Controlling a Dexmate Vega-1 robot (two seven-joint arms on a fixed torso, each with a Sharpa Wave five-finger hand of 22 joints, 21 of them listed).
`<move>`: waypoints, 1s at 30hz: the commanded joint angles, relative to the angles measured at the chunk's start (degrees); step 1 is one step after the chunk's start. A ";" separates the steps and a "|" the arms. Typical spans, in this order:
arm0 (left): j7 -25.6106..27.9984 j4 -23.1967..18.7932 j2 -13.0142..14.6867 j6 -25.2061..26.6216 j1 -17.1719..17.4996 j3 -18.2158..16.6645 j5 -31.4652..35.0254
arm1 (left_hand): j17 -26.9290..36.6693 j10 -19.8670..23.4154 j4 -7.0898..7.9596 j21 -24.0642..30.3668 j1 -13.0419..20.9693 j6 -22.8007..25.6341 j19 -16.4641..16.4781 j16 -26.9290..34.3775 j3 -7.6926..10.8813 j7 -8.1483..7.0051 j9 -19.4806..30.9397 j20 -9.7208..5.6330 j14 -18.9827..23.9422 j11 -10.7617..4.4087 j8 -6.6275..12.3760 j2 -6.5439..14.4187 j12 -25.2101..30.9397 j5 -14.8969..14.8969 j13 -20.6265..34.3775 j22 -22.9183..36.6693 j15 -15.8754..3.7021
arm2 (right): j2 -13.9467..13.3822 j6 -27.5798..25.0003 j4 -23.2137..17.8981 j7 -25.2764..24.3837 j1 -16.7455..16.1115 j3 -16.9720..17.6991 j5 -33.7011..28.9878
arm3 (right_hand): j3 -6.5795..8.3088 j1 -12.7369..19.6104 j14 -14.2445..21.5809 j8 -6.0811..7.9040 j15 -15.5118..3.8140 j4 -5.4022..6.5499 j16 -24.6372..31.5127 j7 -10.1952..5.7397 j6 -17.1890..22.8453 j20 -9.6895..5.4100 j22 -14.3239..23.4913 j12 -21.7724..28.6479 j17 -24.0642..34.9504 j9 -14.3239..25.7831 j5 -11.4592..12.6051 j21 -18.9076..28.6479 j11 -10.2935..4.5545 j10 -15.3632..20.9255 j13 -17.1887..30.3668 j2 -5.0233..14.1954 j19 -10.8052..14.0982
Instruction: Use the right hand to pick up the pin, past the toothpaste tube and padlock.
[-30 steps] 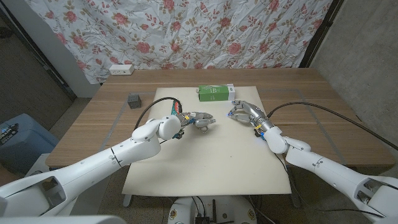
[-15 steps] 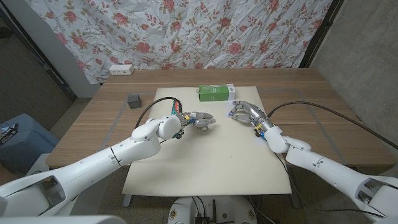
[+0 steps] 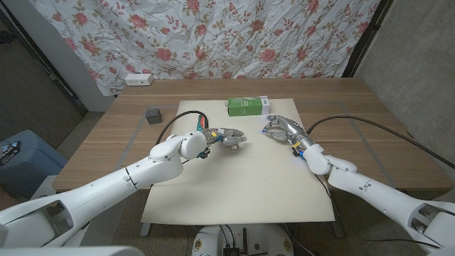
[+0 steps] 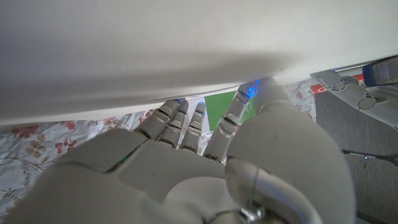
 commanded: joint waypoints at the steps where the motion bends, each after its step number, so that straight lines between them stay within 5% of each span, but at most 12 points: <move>1: -0.32 -0.61 0.02 1.12 -0.04 0.18 0.71 | 0.27 -0.11 -0.22 0.02 0.31 0.03 0.00 0.09 0.11 -0.34 0.15 -6.74 -0.19 -0.17 -0.05 6.63 0.24 0.57 0.15 0.09 -3.02 | -0.11 1.35 0.26 0.17 -0.08 0.30 0.94 | -0.15 0.12 0.17 -0.15 -0.32 0.07 0.05 -0.08 -0.28 0.64 0.24 -0.22 0.30 0.06 0.59 0.32 -0.08 -0.26 0.12 -0.57 0.27; 30: 1.03 -2.02 0.81 1.01 1.11 -0.78 1.26 | 0.21 -0.13 -0.41 -0.02 0.52 0.00 0.10 0.11 0.50 -0.48 0.15 -6.62 -0.14 -0.20 -0.02 6.69 0.26 0.65 0.16 0.04 -3.06 | -0.39 3.89 -0.47 1.10 -0.53 1.14 1.83 | -1.40 0.14 -1.30 -1.99 1.13 -0.32 -1.21 -0.04 -4.92 1.87 0.24 -0.81 -0.10 0.27 0.37 0.00 0.98 -2.79 0.13 -3.87 -0.84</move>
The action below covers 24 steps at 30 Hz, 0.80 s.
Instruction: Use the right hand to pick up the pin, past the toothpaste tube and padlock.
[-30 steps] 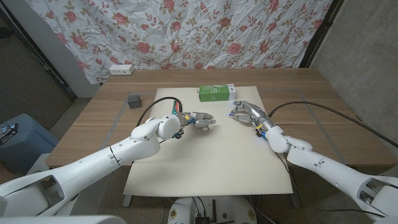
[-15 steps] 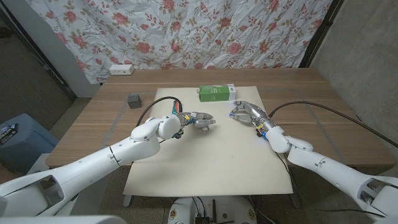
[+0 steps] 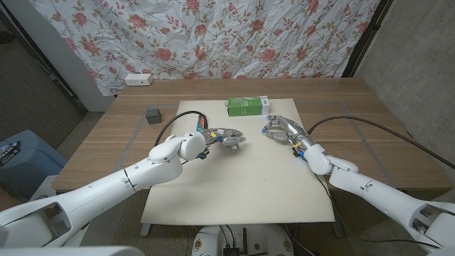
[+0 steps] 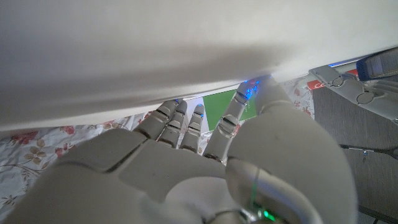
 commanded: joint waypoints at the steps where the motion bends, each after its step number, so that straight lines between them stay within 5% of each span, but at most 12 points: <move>1: 0.46 -0.51 0.06 0.33 0.24 -0.34 0.55 | 0.13 -0.11 -0.17 -0.02 0.53 0.00 0.10 0.11 0.28 -0.49 0.14 -6.62 -0.14 -0.24 -0.02 6.69 0.26 0.25 0.17 0.21 -3.10 | -0.28 1.50 -0.28 0.47 -0.26 0.42 0.44 | -0.44 -0.13 -0.46 -0.54 0.21 -0.04 -0.40 -0.10 -0.91 0.73 0.22 -0.20 0.03 0.15 0.01 -0.03 0.00 -0.82 0.14 -1.05 0.24; 24: 1.70 -1.60 0.11 0.22 1.31 -0.94 1.14 | 0.10 0.01 -0.27 -0.04 0.63 0.14 0.20 0.10 0.63 -0.50 0.14 -6.61 -0.11 -0.27 0.05 6.66 0.31 0.29 0.17 0.19 -3.10 | -0.60 5.06 0.39 2.10 -0.20 1.09 1.27 | -1.62 -3.08 -2.36 -3.82 1.81 1.12 -1.81 0.10 -7.57 1.94 0.29 -0.47 -0.01 -0.29 0.17 -0.20 1.27 -4.35 0.23 -2.89 -1.71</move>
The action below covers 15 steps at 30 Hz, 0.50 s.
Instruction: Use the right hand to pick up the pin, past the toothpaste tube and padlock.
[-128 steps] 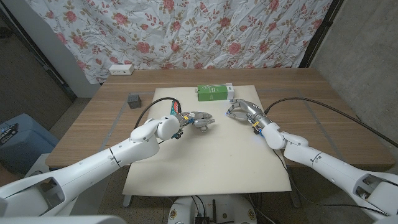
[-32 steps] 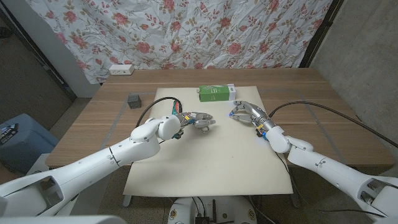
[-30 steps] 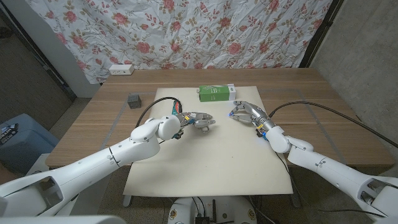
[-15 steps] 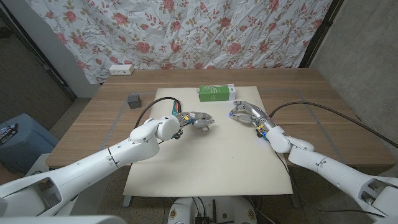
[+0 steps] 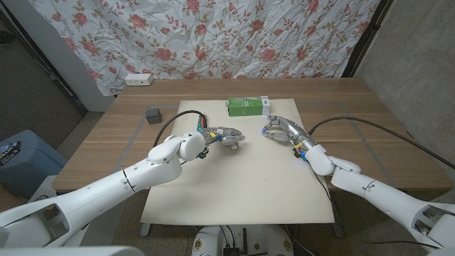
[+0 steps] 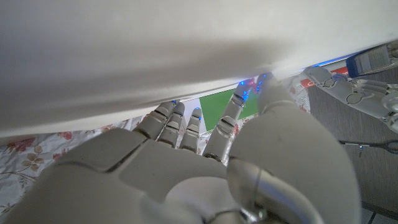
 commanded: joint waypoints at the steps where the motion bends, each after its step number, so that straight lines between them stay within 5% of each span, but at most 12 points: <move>1: 0.67 -0.83 0.06 0.30 0.67 -0.38 0.38 | 0.05 0.04 -0.03 -0.06 0.63 0.13 0.23 0.09 0.40 -0.51 0.13 -6.60 -0.10 -0.34 0.04 6.66 0.28 0.29 0.13 0.15 -3.10 | -0.08 2.34 0.90 1.25 0.51 0.21 0.37 | -0.24 -0.89 -0.42 -0.68 0.37 0.22 -0.20 0.00 -1.12 0.40 0.29 -0.06 0.10 -0.03 0.16 0.28 0.46 -0.93 0.24 0.04 -0.17; 15: 0.86 -1.44 0.51 0.33 1.05 -0.96 0.58 | 0.04 0.13 -0.06 -0.04 0.66 0.19 0.37 0.10 0.61 -0.52 0.12 -6.62 -0.06 -0.45 0.06 6.64 0.31 0.30 0.13 0.14 -3.19 | -0.15 3.64 1.47 1.97 0.97 0.35 0.13 | -1.34 -3.64 -1.60 -3.46 0.99 0.75 -1.03 0.11 -6.70 0.84 0.30 0.13 0.17 -0.37 0.87 0.25 0.99 -2.67 0.30 -1.14 -1.69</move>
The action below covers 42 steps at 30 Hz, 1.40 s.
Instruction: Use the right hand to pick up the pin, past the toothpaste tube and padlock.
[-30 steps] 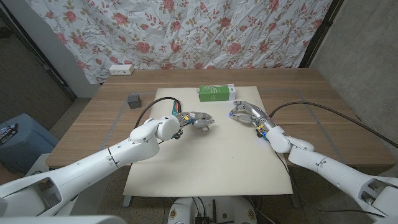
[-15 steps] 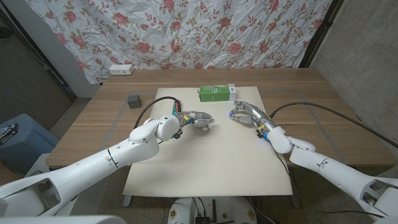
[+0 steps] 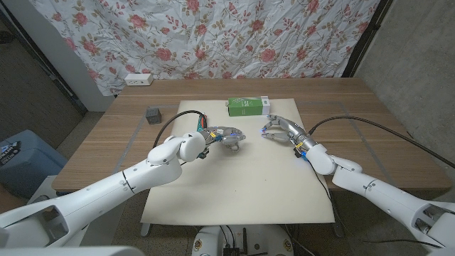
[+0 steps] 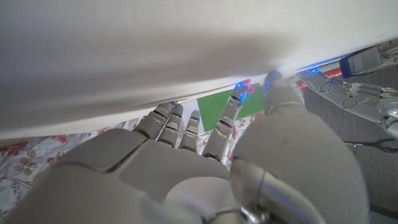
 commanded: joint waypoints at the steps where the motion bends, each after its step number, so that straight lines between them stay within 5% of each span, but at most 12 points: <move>1: 0.28 -0.49 0.39 -0.09 0.40 -0.50 0.12 | 0.04 0.13 -0.16 -0.05 0.66 0.19 0.06 0.10 0.45 -0.50 0.12 -6.28 -0.06 -0.45 0.06 6.63 0.31 0.30 0.14 0.14 -3.18 | -0.13 1.24 0.44 0.94 0.43 0.21 -0.02 | -0.39 -1.26 -0.78 -1.36 0.15 0.17 -0.32 0.00 -2.71 0.25 0.29 0.10 0.18 -0.09 0.71 0.43 0.10 -0.81 0.30 -0.46 -0.71; 18: 1.33 -1.21 1.08 -0.18 1.28 -1.77 -0.44 | 0.04 0.10 -0.18 -0.06 0.67 0.21 0.14 0.09 0.65 -0.60 0.12 -6.29 -0.06 -0.41 0.05 6.59 0.28 0.30 0.14 0.13 -3.18 | -0.72 2.30 0.27 1.25 0.40 0.73 -0.10 | -1.13 -3.54 -2.09 -4.27 0.98 0.48 -1.15 0.08 -8.14 0.72 0.28 0.03 0.23 -0.44 1.33 0.29 0.85 -2.95 0.33 -1.01 -2.57; 23: 2.68 -2.08 1.32 0.50 2.38 -2.84 -0.98 | 0.04 0.07 -0.18 0.01 0.67 0.25 0.37 0.09 0.73 -0.65 0.12 -6.24 -0.05 -0.51 0.06 6.57 0.26 0.30 0.14 0.13 -3.26 | -1.41 2.32 -1.10 0.67 -0.23 1.49 -0.08 | -1.51 -5.18 -2.14 -6.77 1.18 0.86 -1.32 0.14 -12.83 0.79 0.28 0.17 0.30 -0.72 1.56 0.51 0.93 -3.67 0.35 -0.90 -2.78; 33: 6.72 -3.19 1.70 0.12 4.84 -5.86 -4.93 | 0.03 0.18 -0.22 0.12 0.69 0.29 0.82 0.07 0.88 -0.61 0.12 -6.25 -0.06 -0.46 0.07 6.53 0.30 0.30 0.14 0.12 -3.32 | -3.07 1.60 -4.87 2.21 -1.60 3.22 1.05 | -1.90 -7.18 -2.65 -9.39 1.39 1.37 -1.66 0.15 -17.31 0.95 0.27 0.20 0.35 -1.06 1.60 0.52 1.22 -4.41 0.34 -0.50 -3.40; 42: 9.99 -3.92 2.47 -1.65 6.77 -8.65 -9.21 | 0.02 0.26 -0.30 0.17 0.74 0.40 1.16 0.08 1.06 -0.58 0.12 -6.15 -0.01 -0.40 0.09 6.47 0.32 0.29 0.14 0.11 -3.42 | -3.47 0.95 -7.09 3.71 -2.98 4.85 3.44 | -2.06 -8.50 -2.60 -10.13 1.65 1.95 -1.67 0.87 -18.19 0.97 0.27 0.37 0.41 -1.15 1.47 0.64 1.37 -4.39 0.34 0.21 -3.32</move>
